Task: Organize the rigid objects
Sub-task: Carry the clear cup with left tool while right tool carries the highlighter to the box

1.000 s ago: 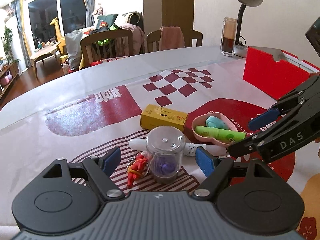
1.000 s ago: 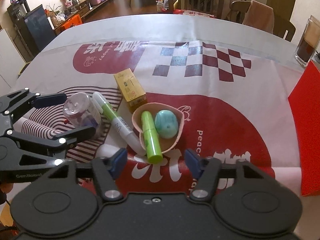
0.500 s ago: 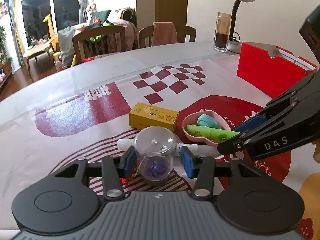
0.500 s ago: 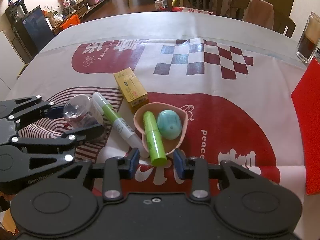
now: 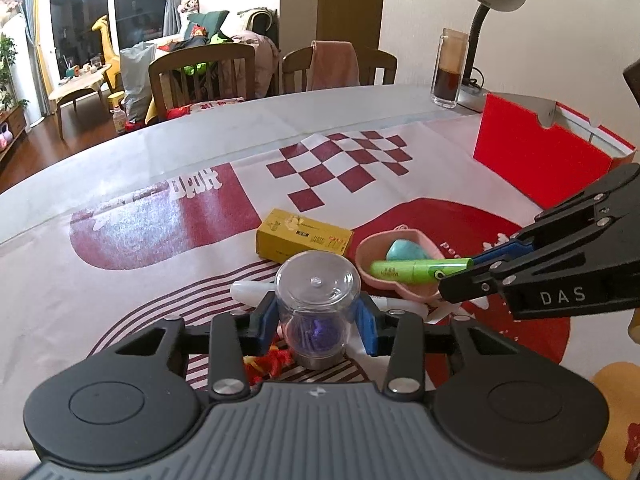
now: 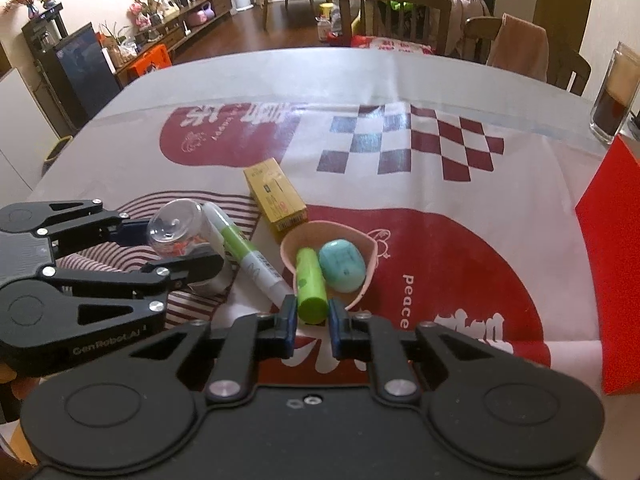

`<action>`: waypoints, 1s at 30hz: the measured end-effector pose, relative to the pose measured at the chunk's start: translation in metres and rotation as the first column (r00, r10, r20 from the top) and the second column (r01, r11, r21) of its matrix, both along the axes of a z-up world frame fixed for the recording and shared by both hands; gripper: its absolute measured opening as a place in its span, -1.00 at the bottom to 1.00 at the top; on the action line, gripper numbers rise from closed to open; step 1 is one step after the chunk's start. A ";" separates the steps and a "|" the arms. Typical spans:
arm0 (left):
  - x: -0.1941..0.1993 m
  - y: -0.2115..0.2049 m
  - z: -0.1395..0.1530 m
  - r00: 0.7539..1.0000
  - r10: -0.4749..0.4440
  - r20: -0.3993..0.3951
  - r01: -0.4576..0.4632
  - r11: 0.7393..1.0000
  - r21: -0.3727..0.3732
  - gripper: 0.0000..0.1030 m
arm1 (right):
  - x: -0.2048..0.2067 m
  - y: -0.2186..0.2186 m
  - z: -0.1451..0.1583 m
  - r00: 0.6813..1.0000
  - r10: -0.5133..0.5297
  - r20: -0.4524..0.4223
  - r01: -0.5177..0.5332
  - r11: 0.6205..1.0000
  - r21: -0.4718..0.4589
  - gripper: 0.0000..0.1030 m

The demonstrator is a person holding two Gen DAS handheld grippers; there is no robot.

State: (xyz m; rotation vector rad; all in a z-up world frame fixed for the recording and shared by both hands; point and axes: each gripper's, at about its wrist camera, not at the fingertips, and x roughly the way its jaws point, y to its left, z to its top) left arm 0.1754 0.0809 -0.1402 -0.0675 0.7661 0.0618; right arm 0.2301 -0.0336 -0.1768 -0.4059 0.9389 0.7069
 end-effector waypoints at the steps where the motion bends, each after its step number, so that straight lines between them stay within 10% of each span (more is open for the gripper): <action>1: -0.001 -0.001 0.002 1.000 0.003 0.001 -0.003 1.000 0.000 -0.22 | -0.001 -0.001 0.002 1.000 0.000 0.003 0.000 1.000 0.005 -0.72; 30: 0.004 -0.047 0.103 0.998 -0.027 0.065 0.031 0.998 -0.062 -0.22 | 0.005 -0.099 0.124 0.982 -0.088 0.166 0.057 0.982 0.180 -0.72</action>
